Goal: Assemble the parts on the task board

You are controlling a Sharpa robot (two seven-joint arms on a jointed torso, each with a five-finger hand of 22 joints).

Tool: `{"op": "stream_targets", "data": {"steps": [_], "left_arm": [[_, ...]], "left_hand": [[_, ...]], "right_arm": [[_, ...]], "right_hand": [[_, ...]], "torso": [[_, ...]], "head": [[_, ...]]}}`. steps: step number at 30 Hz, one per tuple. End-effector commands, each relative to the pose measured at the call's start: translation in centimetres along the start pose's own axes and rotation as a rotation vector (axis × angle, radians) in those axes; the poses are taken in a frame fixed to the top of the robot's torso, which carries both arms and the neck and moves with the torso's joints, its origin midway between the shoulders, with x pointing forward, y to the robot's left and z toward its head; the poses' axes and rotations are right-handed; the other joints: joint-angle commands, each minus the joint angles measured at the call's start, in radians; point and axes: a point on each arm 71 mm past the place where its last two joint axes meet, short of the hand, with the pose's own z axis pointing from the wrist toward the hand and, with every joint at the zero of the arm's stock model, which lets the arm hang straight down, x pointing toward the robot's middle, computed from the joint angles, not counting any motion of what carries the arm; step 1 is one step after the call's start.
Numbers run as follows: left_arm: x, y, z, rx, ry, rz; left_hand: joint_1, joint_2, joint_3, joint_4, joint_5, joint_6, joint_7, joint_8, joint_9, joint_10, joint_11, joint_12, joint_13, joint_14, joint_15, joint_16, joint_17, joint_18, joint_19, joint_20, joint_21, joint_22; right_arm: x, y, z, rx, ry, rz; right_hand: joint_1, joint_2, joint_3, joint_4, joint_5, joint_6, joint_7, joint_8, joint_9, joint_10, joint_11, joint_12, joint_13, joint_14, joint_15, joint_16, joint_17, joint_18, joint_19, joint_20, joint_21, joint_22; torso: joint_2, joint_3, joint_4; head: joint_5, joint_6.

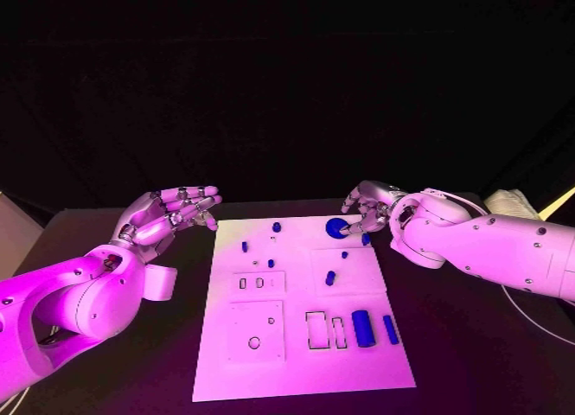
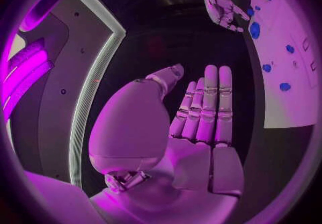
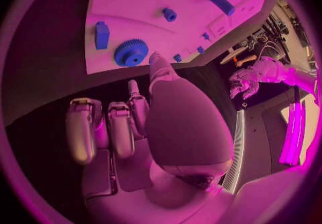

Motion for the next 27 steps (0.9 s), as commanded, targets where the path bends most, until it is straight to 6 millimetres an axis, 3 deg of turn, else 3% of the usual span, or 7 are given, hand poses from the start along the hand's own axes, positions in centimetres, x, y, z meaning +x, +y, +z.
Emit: {"op": "stream_targets", "data": {"steps": [1, 8, 15, 27], "left_arm": [[0.2, -0.1, 0.1, 0.008, 0.021, -0.008], [0.1, 0.0, 0.1, 0.007, 0.019, -0.007], [0.2, 0.0, 0.1, 0.007, 0.022, -0.008], [0.0, -0.1, 0.0, 0.009, 0.014, -0.004]], "left_hand": [[-0.007, -0.001, 0.007, -0.001, -0.006, 0.004, 0.007, -0.004, -0.001, -0.003, 0.002, -0.001, 0.001, -0.006, 0.001, 0.007, 0.001, 0.012, -0.008, 0.002, 0.006, 0.001], [-0.007, -0.001, 0.007, -0.001, -0.006, 0.004, 0.007, -0.004, -0.001, -0.003, 0.002, -0.001, 0.001, -0.006, 0.001, 0.007, 0.001, 0.012, -0.008, 0.002, 0.006, 0.001], [-0.007, 0.000, 0.007, 0.000, -0.006, 0.005, 0.007, -0.004, -0.001, -0.003, 0.002, -0.001, 0.001, -0.007, 0.001, 0.007, 0.001, 0.012, -0.009, 0.002, 0.007, 0.001], [-0.007, 0.000, 0.007, 0.000, -0.005, 0.004, 0.007, -0.004, -0.002, -0.004, 0.002, -0.001, 0.000, -0.007, 0.001, 0.008, 0.001, 0.012, -0.010, 0.002, 0.008, 0.003]], "right_arm": [[0.5, 0.1, 0.3, 0.018, 0.050, -0.008], [0.6, 0.4, 0.8, 0.025, 0.029, -0.006], [1.0, 0.4, 1.2, 0.042, 0.034, -0.010], [1.7, -0.5, 1.3, 0.070, 0.052, -0.018]], "right_hand": [[-0.010, 0.002, 0.006, 0.000, -0.007, 0.008, -0.003, 0.010, 0.003, 0.044, 0.003, 0.043, 0.149, 0.101, 0.007, 0.008, 0.248, -0.022, 0.065, 0.007, 0.028, 0.185], [-0.015, 0.014, 0.019, 0.000, -0.008, 0.015, -0.004, 0.021, 0.005, 0.090, 0.002, 0.082, 0.208, 0.104, 0.007, 0.012, 0.263, -0.030, 0.080, 0.008, 0.054, 0.216], [-0.011, 0.022, 0.030, -0.002, -0.007, 0.017, -0.005, 0.024, 0.005, 0.098, 0.001, 0.088, 0.219, 0.104, 0.006, 0.012, 0.263, -0.032, 0.085, 0.008, 0.062, 0.224], [-0.007, 0.026, 0.036, -0.003, -0.008, 0.017, -0.005, 0.024, 0.005, 0.098, 0.001, 0.088, 0.218, 0.104, 0.006, 0.012, 0.263, -0.034, 0.088, 0.008, 0.067, 0.231]], "torso": [[-0.001, 0.0001, 0.0041], [0.000, 0.0003, 0.0028], [0.000, 0.0000, 0.0056], [-0.001, 0.0007, 0.0042]], "head": [[-0.002, 0.000], [0.002, -0.003], [0.003, -0.004], [0.001, -0.011]]}}
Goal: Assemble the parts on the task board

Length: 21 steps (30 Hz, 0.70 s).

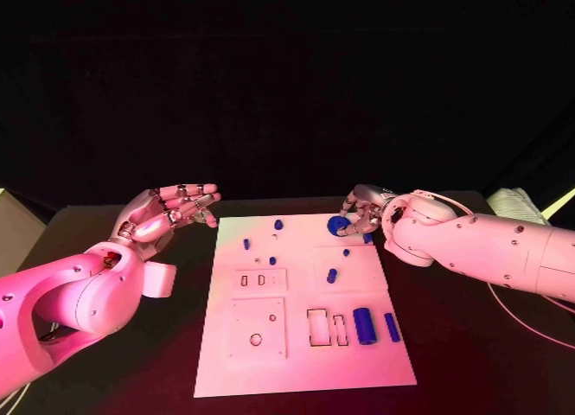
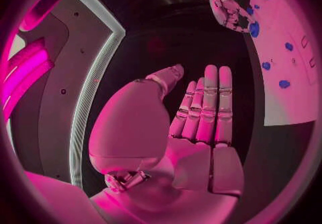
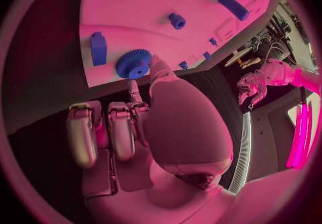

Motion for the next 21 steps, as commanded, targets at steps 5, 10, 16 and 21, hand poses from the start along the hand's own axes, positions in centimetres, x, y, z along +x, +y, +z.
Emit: {"op": "stream_targets", "data": {"steps": [5, 10, 16, 21], "left_arm": [[0.09, -0.15, 0.00, 0.011, 0.013, -0.003], [0.08, -0.15, -0.01, 0.011, 0.013, -0.003], [0.05, -0.15, -0.02, 0.010, 0.013, -0.003], [0.06, -0.12, -0.02, 0.006, 0.015, -0.004]], "left_hand": [[-0.008, 0.001, 0.008, 0.000, -0.005, 0.003, 0.007, -0.005, -0.002, -0.005, 0.002, -0.002, 0.000, -0.008, 0.001, 0.005, 0.001, 0.012, -0.008, -0.001, 0.006, 0.002], [-0.008, 0.001, 0.008, 0.000, -0.005, 0.003, 0.007, -0.005, -0.002, -0.005, 0.002, -0.002, 0.000, -0.008, 0.001, 0.005, 0.001, 0.012, -0.008, -0.001, 0.006, 0.002], [-0.010, 0.002, 0.008, 0.001, -0.005, 0.002, 0.007, -0.006, -0.002, -0.008, 0.002, -0.003, 0.000, -0.009, 0.001, 0.007, 0.001, 0.012, -0.010, -0.001, 0.008, 0.004], [-0.010, 0.002, 0.008, 0.001, -0.005, 0.002, 0.007, -0.006, -0.002, -0.008, 0.002, -0.003, 0.000, -0.009, 0.001, 0.007, 0.001, 0.012, -0.010, -0.001, 0.008, 0.004]], "right_arm": [[0.39, -0.46, 0.13, 0.015, 0.020, -0.016], [0.50, -0.61, 0.18, 0.024, 0.021, 0.004], [0.64, -0.50, 0.24, 0.024, 0.030, 0.030], [0.78, -0.26, 0.26, 0.020, 0.039, 0.042]], "right_hand": [[0.000, 0.013, 0.009, -0.002, -0.005, 0.005, 0.000, 0.005, 0.001, 0.066, -0.002, 0.004, 0.214, 0.104, 0.006, 0.004, 0.263, -0.021, 0.089, 0.008, 0.005, 0.232], [0.018, 0.032, 0.052, -0.002, 0.101, 0.004, 0.002, 0.004, -0.003, 0.063, -0.001, 0.002, 0.212, 0.104, 0.008, 0.004, 0.263, -0.020, 0.087, 0.009, 0.004, 0.231], [0.011, 0.038, 0.090, 0.000, 0.059, 0.006, 0.004, 0.003, -0.007, 0.063, 0.000, 0.001, 0.213, 0.104, 0.009, 0.004, 0.263, -0.020, 0.087, 0.010, 0.003, 0.231], [-0.008, 0.033, 0.103, 0.001, 0.047, 0.007, 0.004, 0.001, -0.010, 0.062, 0.001, 0.001, 0.212, 0.104, 0.010, 0.004, 0.263, -0.020, 0.086, 0.011, 0.003, 0.230]], "torso": [[0.000, 0.0013, -0.0003], [-0.001, 0.0019, 0.0010], [0.000, 0.0021, -0.0006], [0.000, 0.0027, -0.0008]], "head": [[0.000, -0.004], [-0.002, -0.004], [-0.001, -0.004], [-0.002, -0.005]]}}
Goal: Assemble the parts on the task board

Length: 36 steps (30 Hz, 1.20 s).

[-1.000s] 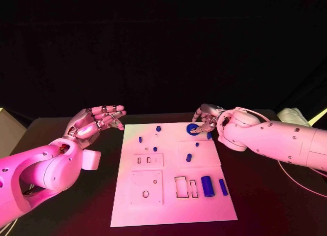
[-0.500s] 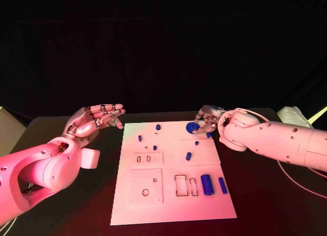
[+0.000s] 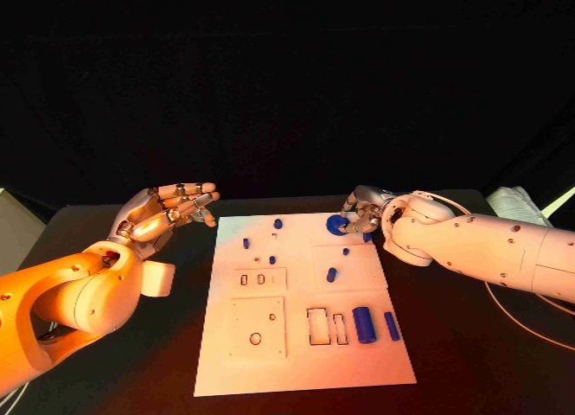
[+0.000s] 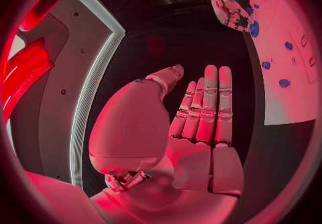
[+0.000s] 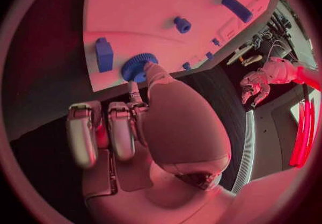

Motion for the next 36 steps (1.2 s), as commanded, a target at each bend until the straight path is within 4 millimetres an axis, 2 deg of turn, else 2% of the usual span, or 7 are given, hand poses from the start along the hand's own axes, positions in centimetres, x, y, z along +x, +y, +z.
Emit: {"op": "stream_targets", "data": {"steps": [1, 5, 14, 22, 27, 34, 36], "left_arm": [[0.2, -0.1, 0.0, 0.004, 0.019, -0.006], [0.2, -0.1, 0.1, 0.001, 0.021, -0.007], [0.2, 0.0, 0.0, -0.004, 0.022, -0.008], [0.2, 0.0, 0.0, -0.006, 0.024, -0.009], [0.2, 0.0, 0.0, -0.008, 0.025, -0.009], [0.3, 0.0, 0.0, -0.009, 0.026, -0.010], [0.3, 0.0, 0.0, -0.009, 0.026, -0.010]], "left_hand": [[-0.010, 0.002, 0.005, -0.001, -0.005, 0.002, 0.007, -0.006, -0.001, -0.008, 0.002, -0.003, 0.000, -0.009, 0.001, 0.003, 0.001, 0.012, -0.006, 0.003, 0.004, 0.002], [-0.011, 0.001, 0.005, -0.001, -0.005, 0.002, 0.007, -0.006, -0.001, -0.009, 0.002, -0.003, 0.000, -0.009, 0.002, 0.004, 0.001, 0.012, -0.007, 0.003, 0.005, 0.002], [-0.011, 0.001, 0.005, -0.002, -0.006, 0.001, 0.007, -0.007, -0.002, -0.011, 0.003, -0.003, 0.000, -0.010, 0.002, 0.004, 0.001, 0.012, -0.008, 0.004, 0.006, 0.003], [-0.012, 0.000, 0.004, -0.001, -0.006, 0.000, 0.008, -0.008, -0.002, -0.013, 0.003, -0.004, -0.001, -0.011, 0.002, 0.005, 0.000, 0.011, -0.010, 0.004, 0.007, 0.004], [-0.012, 0.000, 0.004, -0.001, -0.006, 0.000, 0.008, -0.008, -0.002, -0.013, 0.003, -0.004, -0.001, -0.011, 0.002, 0.005, 0.000, 0.011, -0.010, 0.004, 0.007, 0.004], [-0.012, 0.000, 0.004, -0.001, -0.006, 0.000, 0.008, -0.008, -0.002, -0.015, 0.003, -0.004, -0.001, -0.011, 0.002, 0.006, 0.000, 0.012, -0.010, 0.004, 0.008, 0.004], [-0.012, 0.000, 0.004, -0.001, -0.006, 0.000, 0.008, -0.008, -0.002, -0.015, 0.003, -0.004, -0.001, -0.011, 0.002, 0.006, 0.000, 0.012, -0.010, 0.004, 0.008, 0.004]], "right_arm": [[0.4, 0.2, 0.0, -0.001, 0.028, 0.025], [0.4, 0.1, 0.0, 0.006, 0.036, 0.034], [0.4, 0.2, 0.1, 0.018, 0.036, 0.023], [0.5, 0.5, 0.2, 0.013, 0.021, 0.009], [0.5, 0.9, 0.2, 0.006, 0.010, -0.004], [0.5, 1.2, 0.4, 0.005, 0.006, -0.033], [0.5, 1.3, 0.5, 0.003, 0.000, -0.043]], "right_hand": [[-0.021, -0.006, 0.009, 0.003, -0.009, 0.003, 0.000, 0.001, -0.002, 0.062, 0.001, 0.000, 0.212, 0.104, 0.010, 0.004, 0.263, -0.020, 0.083, 0.008, 0.003, 0.231], [-0.028, -0.010, 0.012, 0.003, -0.010, 0.001, 0.001, 0.000, -0.003, 0.058, 0.002, -0.002, 0.209, 0.104, 0.010, 0.004, 0.263, -0.020, 0.082, 0.008, 0.002, 0.230], [-0.076, -0.042, 0.010, 0.003, -0.024, -0.009, 0.003, -0.005, -0.007, 0.053, 0.004, -0.006, 0.204, 0.104, 0.013, 0.004, 0.263, -0.019, 0.082, 0.011, 0.002, 0.230], [-0.093, -0.051, 0.001, 0.004, -0.031, -0.009, 0.003, -0.004, -0.008, 0.053, 0.005, -0.006, 0.205, 0.104, 0.013, 0.004, 0.263, -0.019, 0.081, 0.011, 0.001, 0.229], [-0.100, -0.052, -0.002, 0.004, -0.038, -0.008, 0.003, -0.003, -0.008, 0.054, 0.005, -0.006, 0.205, 0.104, 0.013, 0.004, 0.263, -0.020, 0.082, 0.011, 0.002, 0.231], [-0.073, -0.036, 0.022, -0.004, -0.088, 0.025, -0.008, 0.017, -0.002, 0.062, -0.005, -0.001, 0.214, 0.104, 0.006, 0.004, 0.263, -0.020, 0.084, 0.006, 0.005, 0.234], [-0.058, -0.027, 0.043, -0.005, -0.126, 0.062, -0.019, 0.039, 0.005, 0.070, -0.014, 0.005, 0.222, 0.104, -0.003, 0.004, 0.263, -0.021, 0.085, 0.000, 0.006, 0.235]], "torso": [[0.001, 0.0007, 0.0001], [0.000, 0.0002, 0.0005], [0.000, 0.0011, 0.0003], [0.000, 0.0012, 0.0006], [0.000, 0.0009, 0.0007], [0.000, 0.0008, 0.0008], [0.000, 0.0009, 0.0006]], "head": [[-0.001, -0.001], [-0.002, -0.002], [-0.004, -0.003], [-0.004, -0.003], [-0.005, -0.001], [-0.005, 0.000], [-0.006, -0.001]]}}
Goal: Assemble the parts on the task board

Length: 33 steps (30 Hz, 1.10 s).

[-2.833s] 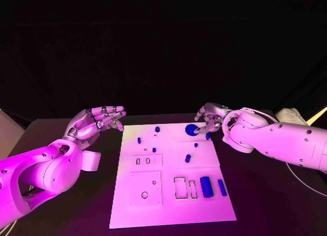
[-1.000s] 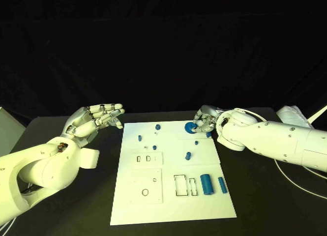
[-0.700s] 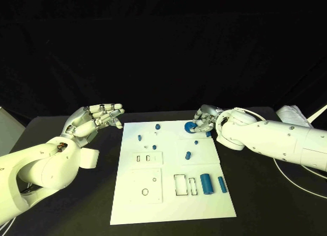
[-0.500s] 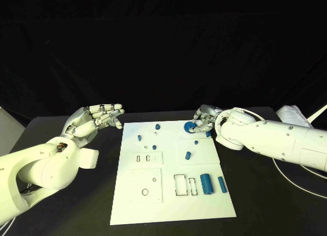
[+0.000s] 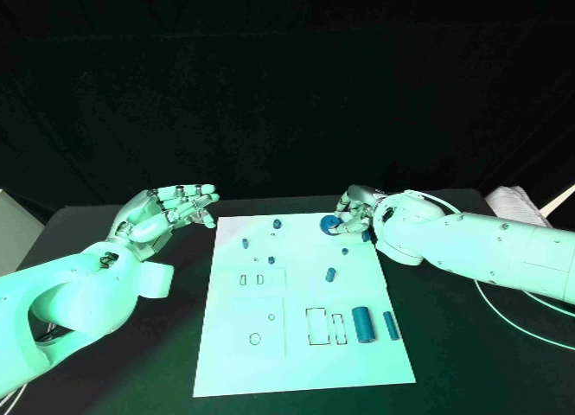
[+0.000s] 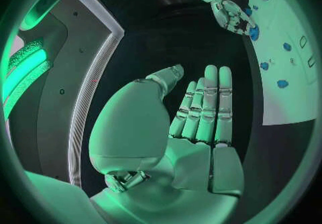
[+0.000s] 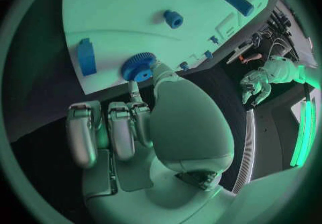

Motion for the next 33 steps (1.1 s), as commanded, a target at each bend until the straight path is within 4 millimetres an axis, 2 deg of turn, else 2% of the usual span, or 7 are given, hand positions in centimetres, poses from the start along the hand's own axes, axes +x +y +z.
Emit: {"op": "stream_targets", "data": {"steps": [1, 9, 15, 20, 28, 33], "left_arm": [[0.2, -0.1, 0.0, 0.005, 0.021, -0.007], [0.2, -0.1, 0.0, 0.002, 0.022, -0.007], [0.2, -0.1, 0.0, 0.000, 0.023, -0.008], [0.2, 0.0, 0.0, -0.002, 0.023, -0.008], [0.2, 0.0, 0.1, -0.004, 0.025, -0.009], [0.2, 0.0, 0.1, -0.004, 0.025, -0.009]], "left_hand": [[-0.012, 0.000, 0.004, -0.001, -0.006, 0.000, 0.008, -0.004, -0.001, -0.003, 0.000, -0.004, -0.001, -0.008, -0.001, 0.006, 0.000, 0.012, -0.007, 0.001, 0.004, 0.002], [-0.013, 0.000, 0.004, -0.001, -0.006, 0.000, 0.008, -0.004, -0.001, -0.004, 0.000, -0.004, -0.001, -0.008, -0.001, 0.007, 0.000, 0.012, -0.008, 0.001, 0.005, 0.002], [-0.013, 0.000, 0.004, -0.001, -0.006, 0.000, 0.008, -0.004, -0.001, -0.004, 0.000, -0.004, -0.001, -0.008, -0.001, 0.007, 0.000, 0.012, -0.008, 0.001, 0.005, 0.002], [-0.013, 0.000, 0.004, -0.001, -0.006, 0.000, 0.008, -0.004, -0.001, -0.004, 0.000, -0.004, -0.001, -0.008, -0.001, 0.007, 0.000, 0.012, -0.008, 0.001, 0.005, 0.002], [-0.012, 0.001, 0.005, -0.002, -0.006, 0.000, 0.008, -0.004, -0.001, -0.005, 0.000, -0.004, -0.001, -0.009, -0.001, 0.008, 0.000, 0.012, -0.009, 0.001, 0.006, 0.003], [-0.012, 0.001, 0.005, -0.002, -0.006, 0.000, 0.008, -0.004, -0.001, -0.005, 0.000, -0.004, -0.001, -0.009, -0.001, 0.008, 0.000, 0.012, -0.009, 0.001, 0.006, 0.003]], "right_arm": [[0.2, 0.1, 0.0, 0.001, -0.006, -0.051], [0.0, 0.6, 0.2, 0.003, -0.052, -0.082], [0.1, 0.9, 0.3, 0.009, -0.088, -0.088], [0.2, 1.3, 0.1, -0.009, -0.121, -0.093], [0.4, 3.1, -0.8, -0.102, -0.181, -0.117], [0.7, 4.9, -1.7, -0.176, -0.213, -0.132]], "right_hand": [[0.016, 0.005, 0.023, 0.001, -0.032, 0.039, -0.012, 0.023, 0.007, 0.071, -0.017, 0.009, 0.224, 0.104, -0.013, 0.004, 0.263, -0.022, 0.091, -0.007, 0.009, 0.238], [-0.002, 0.001, 0.036, 0.007, -0.030, 0.065, -0.024, 0.040, 0.010, 0.075, -0.028, 0.012, 0.228, 0.104, -0.023, 0.004, 0.263, -0.023, 0.094, -0.017, 0.013, 0.243], [-0.016, 0.018, 0.061, 0.006, -0.021, 0.085, -0.035, 0.054, 0.012, 0.080, -0.039, 0.014, 0.232, 0.104, -0.032, 0.004, 0.263, -0.024, 0.095, -0.026, 0.014, 0.245], [-0.017, 0.020, 0.065, 0.006, -0.022, 0.086, -0.037, 0.055, 0.012, 0.081, -0.041, 0.016, 0.234, 0.104, -0.033, 0.004, 0.263, -0.024, 0.096, -0.027, 0.016, 0.246], [-0.015, 0.019, 0.070, 0.003, -0.020, 0.087, -0.038, 0.056, 0.012, 0.082, -0.042, 0.016, 0.234, 0.104, -0.035, 0.004, 0.263, -0.026, 0.100, -0.028, 0.022, 0.253], [-0.016, 0.018, 0.072, 0.003, -0.022, 0.085, -0.038, 0.055, 0.011, 0.082, -0.042, 0.016, 0.235, 0.104, -0.035, 0.004, 0.263, -0.028, 0.103, -0.029, 0.027, 0.258]], "torso": [[0.000, 0.0000, -0.0001], [0.000, 0.0004, 0.0001], [0.000, 0.0005, 0.0022], [0.000, 0.0004, 0.0010], [-0.001, 0.0015, 0.0000], [-0.001, 0.0009, 0.0032]], "head": [[-0.001, -0.001], [-0.003, -0.001], [-0.003, -0.002], [-0.001, -0.003], [0.001, -0.002], [0.002, -0.001]]}}
